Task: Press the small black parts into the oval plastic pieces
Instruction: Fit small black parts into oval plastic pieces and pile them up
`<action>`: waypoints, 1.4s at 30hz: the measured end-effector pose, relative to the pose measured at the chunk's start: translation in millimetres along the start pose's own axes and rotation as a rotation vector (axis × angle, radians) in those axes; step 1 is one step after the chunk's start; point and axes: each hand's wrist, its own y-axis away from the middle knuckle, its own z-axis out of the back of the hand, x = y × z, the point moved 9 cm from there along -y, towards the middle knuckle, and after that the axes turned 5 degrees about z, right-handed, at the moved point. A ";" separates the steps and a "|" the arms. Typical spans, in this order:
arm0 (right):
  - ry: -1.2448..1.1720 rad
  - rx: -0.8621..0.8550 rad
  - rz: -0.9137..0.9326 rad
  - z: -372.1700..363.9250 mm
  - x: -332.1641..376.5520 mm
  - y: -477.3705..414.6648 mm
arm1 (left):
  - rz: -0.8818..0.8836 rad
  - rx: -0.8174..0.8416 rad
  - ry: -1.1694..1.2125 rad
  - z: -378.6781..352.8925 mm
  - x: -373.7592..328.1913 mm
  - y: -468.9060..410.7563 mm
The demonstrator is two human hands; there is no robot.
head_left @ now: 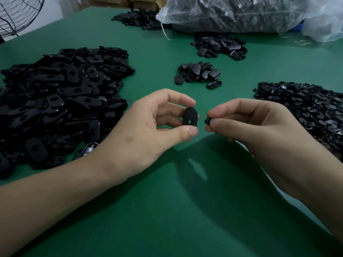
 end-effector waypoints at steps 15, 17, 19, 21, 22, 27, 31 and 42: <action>0.176 -0.042 0.102 5.9 4.7 0.0 | 0.026 0.052 0.028 -7.1 -3.0 2.5; 0.225 -0.052 0.126 6.7 6.9 0.6 | 0.050 0.027 0.061 -4.6 -1.4 1.9; 0.289 -0.064 0.150 6.3 9.2 1.1 | 0.066 0.014 0.090 -3.6 -0.3 0.8; 0.319 -0.076 0.168 5.3 11.3 1.6 | 0.065 0.002 0.127 -2.1 -0.2 0.5; 0.326 -0.081 0.175 5.0 12.2 1.7 | 0.058 -0.005 0.143 -1.3 -1.0 0.5; 0.370 -0.094 0.218 5.1 18.8 4.0 | 0.054 -0.029 0.145 1.1 -2.1 3.4; 0.471 -0.101 0.282 3.5 26.4 6.5 | 0.053 -0.026 0.144 0.8 -2.4 3.7; 0.731 -0.124 0.366 -3.0 36.4 13.7 | 0.054 -0.013 0.123 -3.1 -3.7 5.5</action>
